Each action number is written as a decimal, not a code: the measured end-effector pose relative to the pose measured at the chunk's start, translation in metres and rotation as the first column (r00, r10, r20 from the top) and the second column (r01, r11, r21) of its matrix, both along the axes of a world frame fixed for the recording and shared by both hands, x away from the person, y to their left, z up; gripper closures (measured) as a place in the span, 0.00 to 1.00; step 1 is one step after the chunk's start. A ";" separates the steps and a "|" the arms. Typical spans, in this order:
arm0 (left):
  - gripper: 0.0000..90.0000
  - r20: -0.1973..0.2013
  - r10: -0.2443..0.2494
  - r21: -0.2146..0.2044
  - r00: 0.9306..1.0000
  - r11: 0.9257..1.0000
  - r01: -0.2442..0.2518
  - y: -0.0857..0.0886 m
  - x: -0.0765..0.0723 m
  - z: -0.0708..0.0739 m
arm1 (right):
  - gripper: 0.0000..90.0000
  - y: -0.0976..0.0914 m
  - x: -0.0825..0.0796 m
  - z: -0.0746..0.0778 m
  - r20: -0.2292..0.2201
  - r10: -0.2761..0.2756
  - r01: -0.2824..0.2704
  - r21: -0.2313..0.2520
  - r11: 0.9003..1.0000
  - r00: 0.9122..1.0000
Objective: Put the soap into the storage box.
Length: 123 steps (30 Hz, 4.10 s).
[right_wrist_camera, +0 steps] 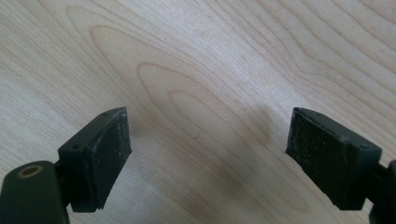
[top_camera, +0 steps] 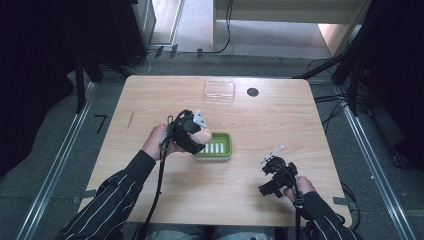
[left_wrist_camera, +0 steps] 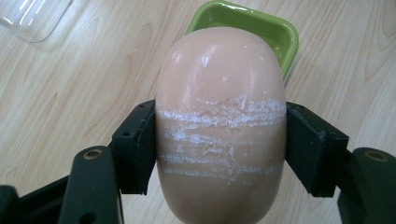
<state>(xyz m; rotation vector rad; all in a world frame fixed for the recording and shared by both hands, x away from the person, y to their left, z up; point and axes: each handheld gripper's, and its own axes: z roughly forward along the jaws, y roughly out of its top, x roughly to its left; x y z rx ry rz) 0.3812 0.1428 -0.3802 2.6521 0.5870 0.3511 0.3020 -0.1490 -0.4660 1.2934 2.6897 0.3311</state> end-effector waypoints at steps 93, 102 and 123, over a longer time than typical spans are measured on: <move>0.37 0.004 -0.100 0.022 0.995 0.995 0.099 -0.038 0.025 -0.053 | 0.16 -0.005 -0.005 0.000 -0.002 -0.008 0.008 0.001 1.000 1.000; 0.37 0.001 -0.116 0.048 0.993 0.992 0.115 -0.040 0.025 -0.058 | 0.16 -0.005 -0.006 0.000 -0.001 -0.011 0.011 0.001 1.000 1.000; 0.37 -0.006 -0.141 0.057 0.990 0.988 0.141 -0.036 0.029 -0.063 | 0.16 -0.005 -0.006 0.000 -0.002 -0.011 0.011 -0.003 1.000 1.000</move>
